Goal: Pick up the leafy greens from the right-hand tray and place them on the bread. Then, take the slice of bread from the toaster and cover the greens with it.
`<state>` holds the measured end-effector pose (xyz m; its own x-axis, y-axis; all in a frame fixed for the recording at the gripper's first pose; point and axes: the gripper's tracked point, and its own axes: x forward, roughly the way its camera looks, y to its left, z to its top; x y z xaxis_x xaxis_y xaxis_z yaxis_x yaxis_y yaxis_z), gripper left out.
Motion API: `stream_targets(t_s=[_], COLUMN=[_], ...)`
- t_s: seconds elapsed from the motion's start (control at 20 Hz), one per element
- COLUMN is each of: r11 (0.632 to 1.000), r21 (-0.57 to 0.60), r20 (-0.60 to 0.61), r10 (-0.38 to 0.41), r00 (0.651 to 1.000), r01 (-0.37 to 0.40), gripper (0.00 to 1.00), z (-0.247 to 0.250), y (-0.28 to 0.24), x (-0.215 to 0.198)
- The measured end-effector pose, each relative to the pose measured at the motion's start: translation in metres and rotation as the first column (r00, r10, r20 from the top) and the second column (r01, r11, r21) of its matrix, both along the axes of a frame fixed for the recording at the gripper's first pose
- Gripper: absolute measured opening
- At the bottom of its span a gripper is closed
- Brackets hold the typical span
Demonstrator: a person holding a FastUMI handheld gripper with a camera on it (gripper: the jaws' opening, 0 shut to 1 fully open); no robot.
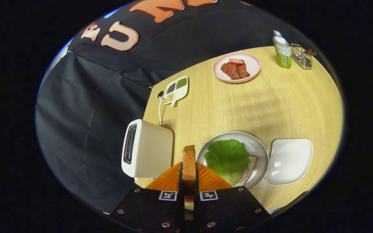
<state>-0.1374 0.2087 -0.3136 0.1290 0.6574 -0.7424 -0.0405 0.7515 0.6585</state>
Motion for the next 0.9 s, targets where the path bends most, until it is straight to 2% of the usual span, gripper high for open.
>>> stream_targets(t_s=[0.1, 0.2, 0.4, 0.55, 0.6, 0.65, 0.75, 0.8, 0.85, 0.9], r11=[0.999, 0.999, 0.998, 0.996, 0.997, 0.996, 0.986, 0.976, 0.966, 0.963], r21=[0.044, 0.040, -0.017, -0.084, -0.082, -0.088, -0.162, -0.211, -0.246, -0.256], r20=[-0.033, -0.036, -0.057, -0.049, -0.045, -0.030, 0.043, 0.087, 0.121, 0.160], r10=[-0.025, -0.028, -0.062, -0.032, -0.018, -0.013, 0.037, 0.078, 0.115, 0.132], r00=[0.999, 0.999, 0.996, 0.998, 0.999, 0.999, 0.998, 0.993, 0.986, 0.978], r01=[0.027, 0.030, 0.062, 0.028, 0.014, 0.010, -0.030, -0.059, -0.083, -0.088], gripper=[0.12, 0.11, 0.11, 0.16, 0.23, 0.23, 0.31, 0.44, 0.52, 0.66], z=[-0.014, -0.032, -0.068, -0.084, -0.083, -0.082, -0.088, -0.090, -0.087, -0.079], y=[-0.004, -0.011, -0.029, -0.046, -0.046, -0.048, -0.058, -0.065, -0.069, -0.070], x=[-0.006, -0.009, -0.014, -0.018, -0.019, -0.016, -0.011, -0.007, -0.004, 0.001])
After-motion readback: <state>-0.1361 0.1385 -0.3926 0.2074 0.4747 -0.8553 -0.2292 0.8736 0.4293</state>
